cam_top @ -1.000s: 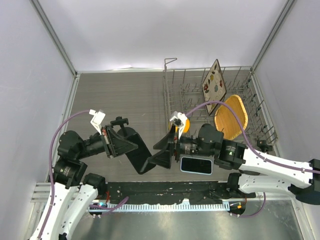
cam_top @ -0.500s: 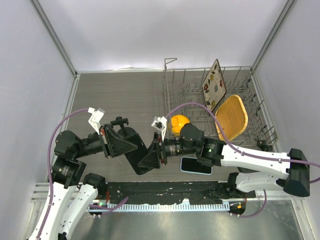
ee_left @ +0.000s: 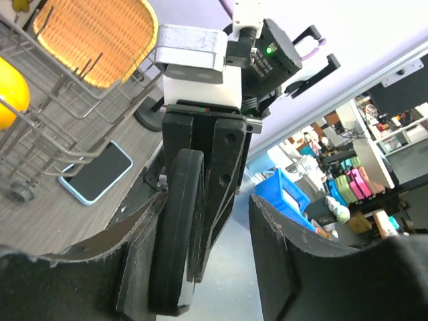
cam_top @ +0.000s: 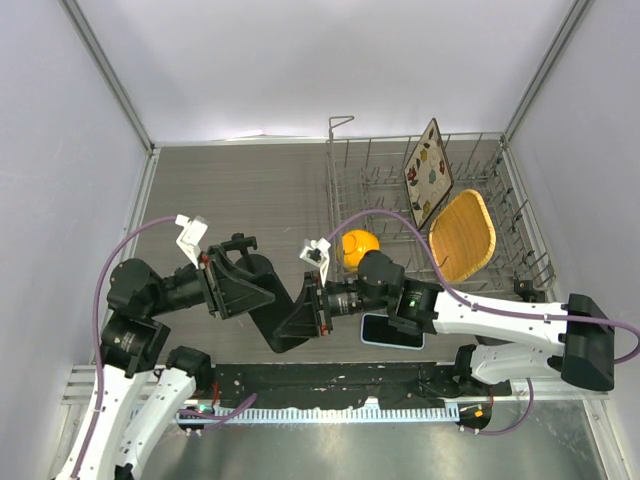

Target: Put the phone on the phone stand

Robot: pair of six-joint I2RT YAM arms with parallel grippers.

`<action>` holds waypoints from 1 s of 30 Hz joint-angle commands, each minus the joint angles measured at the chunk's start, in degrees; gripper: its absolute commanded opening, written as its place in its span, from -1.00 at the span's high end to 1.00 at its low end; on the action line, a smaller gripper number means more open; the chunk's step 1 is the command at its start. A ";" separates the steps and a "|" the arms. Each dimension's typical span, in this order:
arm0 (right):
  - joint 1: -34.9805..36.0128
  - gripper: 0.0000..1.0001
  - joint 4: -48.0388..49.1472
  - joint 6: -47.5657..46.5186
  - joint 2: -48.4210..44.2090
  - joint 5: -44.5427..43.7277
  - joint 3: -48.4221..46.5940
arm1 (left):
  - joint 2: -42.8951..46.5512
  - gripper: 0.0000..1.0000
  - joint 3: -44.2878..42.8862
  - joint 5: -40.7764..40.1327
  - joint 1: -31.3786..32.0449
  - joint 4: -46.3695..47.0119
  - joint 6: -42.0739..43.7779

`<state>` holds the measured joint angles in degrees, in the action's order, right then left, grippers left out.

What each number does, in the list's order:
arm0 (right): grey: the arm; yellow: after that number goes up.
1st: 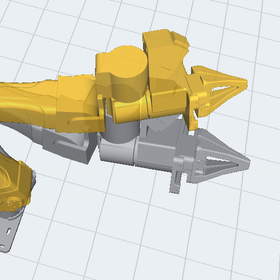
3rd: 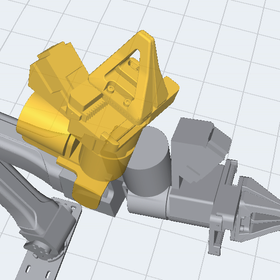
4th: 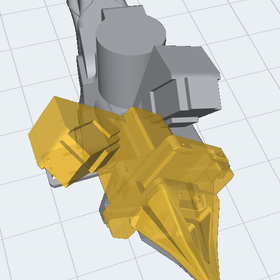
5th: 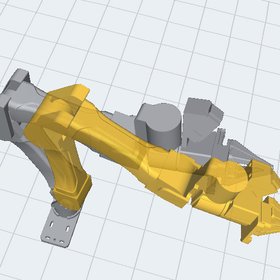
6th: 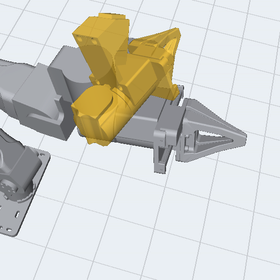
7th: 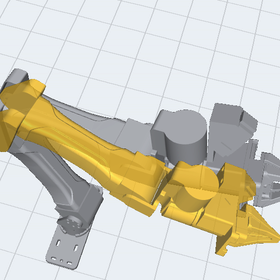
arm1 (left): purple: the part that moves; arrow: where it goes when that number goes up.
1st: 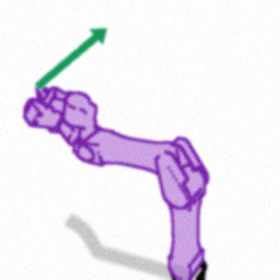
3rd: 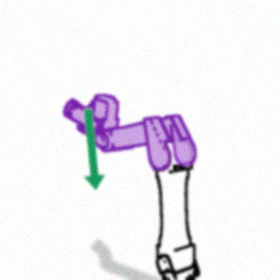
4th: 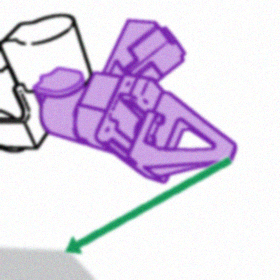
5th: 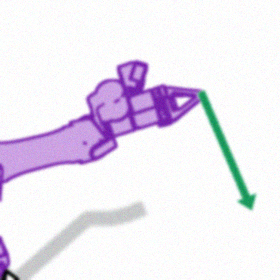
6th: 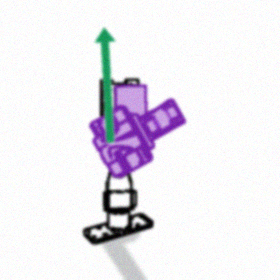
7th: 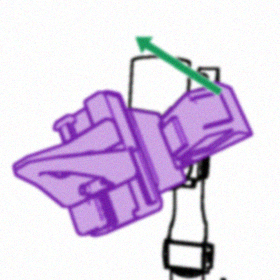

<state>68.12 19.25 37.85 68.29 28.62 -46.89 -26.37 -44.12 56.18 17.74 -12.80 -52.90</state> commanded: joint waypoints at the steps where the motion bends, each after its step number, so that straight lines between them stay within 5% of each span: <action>1: -0.09 0.99 4.48 -0.14 -0.97 1.35 -0.84 | -1.31 0.08 -5.10 1.64 0.19 -4.77 4.99; 10: -0.18 0.99 5.36 0.91 0.26 1.70 -0.65 | -4.48 0.64 -7.30 2.97 0.19 -2.41 5.44; 15: -0.18 0.99 3.70 1.00 1.67 2.40 -2.50 | -3.95 0.37 -7.39 2.70 0.19 -2.15 5.44; 19: -0.18 0.99 2.03 0.83 2.37 2.05 -3.20 | -2.81 0.38 -6.86 1.65 0.19 -2.14 5.44; 21: -0.26 0.99 2.46 1.00 2.63 1.97 -3.38 | -2.99 0.52 -6.86 2.00 0.11 -1.97 5.79; 23: -0.27 0.99 2.64 1.09 2.90 1.53 -3.73 | -3.25 0.92 -7.56 2.26 0.19 -3.19 6.49; 25: -0.18 0.99 1.33 0.92 3.25 -0.22 -4.69 | -2.90 0.99 -8.87 1.39 0.19 -5.21 8.86; 27: -0.18 0.79 -2.95 -0.05 3.34 -2.94 -6.27 | -2.29 0.99 -10.02 -0.27 0.11 -8.89 12.45; 28: -0.18 0.40 -5.77 -0.66 3.25 -5.22 -6.80 | -2.19 0.99 -12.02 -5.24 0.19 -11.52 14.56; 30: -0.18 0.02 -14.27 -3.21 1.85 -14.62 -7.77 | -2.37 0.99 -17.63 -18.32 0.10 -24.33 21.84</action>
<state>68.45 16.99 37.39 70.89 28.91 -50.70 -29.74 -52.42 53.36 17.67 -23.83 -41.25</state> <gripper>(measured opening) 0.371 0.175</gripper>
